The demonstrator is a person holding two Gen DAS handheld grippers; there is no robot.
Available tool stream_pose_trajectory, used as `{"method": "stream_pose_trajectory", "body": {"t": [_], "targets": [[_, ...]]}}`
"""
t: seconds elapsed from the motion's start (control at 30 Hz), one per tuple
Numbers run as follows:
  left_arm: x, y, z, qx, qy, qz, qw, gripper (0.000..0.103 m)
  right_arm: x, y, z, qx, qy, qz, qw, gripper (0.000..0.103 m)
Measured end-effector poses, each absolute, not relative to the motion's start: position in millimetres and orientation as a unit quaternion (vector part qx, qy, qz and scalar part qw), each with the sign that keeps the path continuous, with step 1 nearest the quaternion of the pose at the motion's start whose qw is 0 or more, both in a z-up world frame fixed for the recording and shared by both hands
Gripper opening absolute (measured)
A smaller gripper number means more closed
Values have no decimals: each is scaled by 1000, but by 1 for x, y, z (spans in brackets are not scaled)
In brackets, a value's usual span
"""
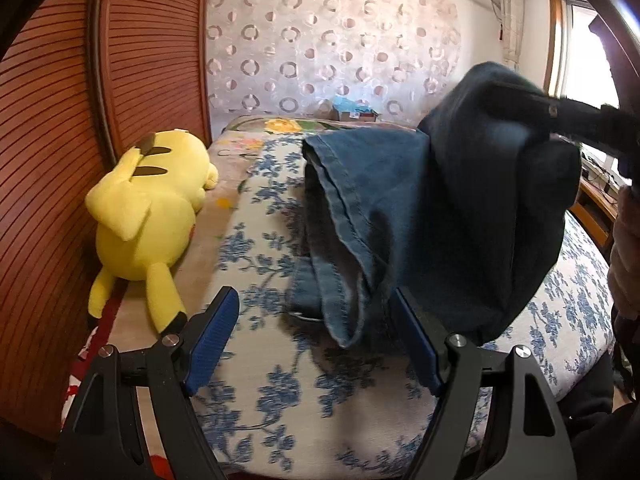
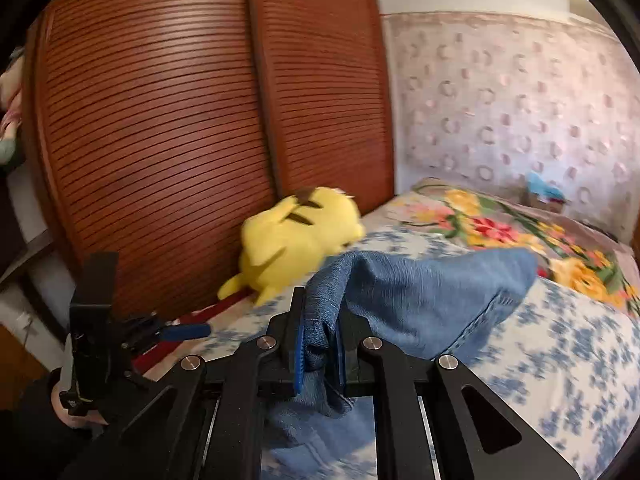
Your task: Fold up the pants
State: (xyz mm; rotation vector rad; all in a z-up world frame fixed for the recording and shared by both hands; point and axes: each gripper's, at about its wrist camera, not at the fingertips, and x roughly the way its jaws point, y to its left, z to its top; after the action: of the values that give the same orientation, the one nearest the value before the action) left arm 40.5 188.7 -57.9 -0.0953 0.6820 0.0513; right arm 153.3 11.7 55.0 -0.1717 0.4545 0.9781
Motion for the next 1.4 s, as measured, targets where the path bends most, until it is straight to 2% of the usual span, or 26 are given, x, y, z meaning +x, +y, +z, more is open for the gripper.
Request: {"method": "stream_pose_trajectory", "body": {"t": [0.5, 0.67, 0.83, 1.1, 1.4], "targets": [[32, 212, -54, -60, 323, 53, 943, 79, 187, 33, -12, -125, 320, 507, 790, 11], [33, 208, -55, -60, 325, 48, 943, 79, 181, 14, 5, -100, 327, 510, 790, 25], [34, 205, -53, -57, 324, 44, 943, 79, 170, -11, 27, -84, 295, 511, 803, 45], [29, 196, -42, -56, 309, 34, 949, 79, 169, -71, 38, -35, 252, 473, 843, 45], [22, 188, -18, -64, 273, 29, 959, 79, 203, -79, 8, -41, 297, 394, 869, 45]]}}
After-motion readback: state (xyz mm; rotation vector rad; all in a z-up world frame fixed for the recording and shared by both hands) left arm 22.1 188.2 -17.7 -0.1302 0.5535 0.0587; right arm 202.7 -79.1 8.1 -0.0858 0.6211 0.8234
